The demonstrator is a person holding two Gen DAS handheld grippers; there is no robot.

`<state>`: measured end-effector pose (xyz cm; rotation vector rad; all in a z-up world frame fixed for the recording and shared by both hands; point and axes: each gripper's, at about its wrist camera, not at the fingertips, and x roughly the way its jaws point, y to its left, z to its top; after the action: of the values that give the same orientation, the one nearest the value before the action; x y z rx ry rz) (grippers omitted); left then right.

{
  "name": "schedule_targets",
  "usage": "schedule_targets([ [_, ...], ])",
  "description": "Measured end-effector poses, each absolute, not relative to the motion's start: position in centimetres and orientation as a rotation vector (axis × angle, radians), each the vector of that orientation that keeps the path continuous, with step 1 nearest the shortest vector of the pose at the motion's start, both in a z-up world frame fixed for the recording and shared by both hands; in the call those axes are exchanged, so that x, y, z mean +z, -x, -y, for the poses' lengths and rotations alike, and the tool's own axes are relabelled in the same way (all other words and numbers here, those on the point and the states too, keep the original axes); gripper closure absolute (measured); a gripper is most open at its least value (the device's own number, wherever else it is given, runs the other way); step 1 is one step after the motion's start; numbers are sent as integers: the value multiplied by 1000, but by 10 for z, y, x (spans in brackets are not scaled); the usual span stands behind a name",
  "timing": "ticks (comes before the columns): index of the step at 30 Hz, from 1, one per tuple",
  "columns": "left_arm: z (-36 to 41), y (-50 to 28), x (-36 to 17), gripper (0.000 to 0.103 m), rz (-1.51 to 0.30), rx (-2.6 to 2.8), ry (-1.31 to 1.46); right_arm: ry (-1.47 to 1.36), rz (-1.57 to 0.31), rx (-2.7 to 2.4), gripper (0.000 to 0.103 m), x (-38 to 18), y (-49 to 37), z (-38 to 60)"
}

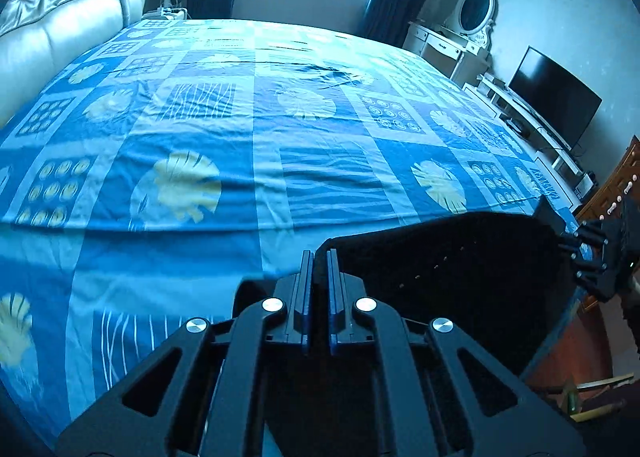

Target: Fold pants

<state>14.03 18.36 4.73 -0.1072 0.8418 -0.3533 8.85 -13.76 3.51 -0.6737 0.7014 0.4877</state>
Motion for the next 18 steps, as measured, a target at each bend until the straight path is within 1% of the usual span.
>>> schedule_targets([
  [5, -193, -80, 31, 97, -870, -344, 157, 694, -734, 500, 94, 7, -43, 126],
  [9, -195, -49, -5, 97, -961, -309, 202, 707, -781, 503, 94, -22, -25, 120],
  [11, -194, -40, -26, 97, -1013, -279, 194, 697, -790, 494, 92, -30, -18, 119],
  [12, -195, -36, -33, 96, -1032, -267, 208, 682, -809, 490, 88, -33, -15, 119],
  [14, -202, -26, -43, 94, -1061, -259, 292, 641, -820, 487, 75, -30, -10, 123],
  [15, -207, -20, -45, 92, -1061, -253, 347, 604, -831, 483, 62, -25, -7, 127],
  [16, -213, -13, -46, 91, -1062, -244, 406, 558, -845, 484, 58, -20, -4, 133],
  [18, -216, -1, -45, 83, -1055, -235, 477, 446, -877, 492, 57, -11, 0, 146],
])
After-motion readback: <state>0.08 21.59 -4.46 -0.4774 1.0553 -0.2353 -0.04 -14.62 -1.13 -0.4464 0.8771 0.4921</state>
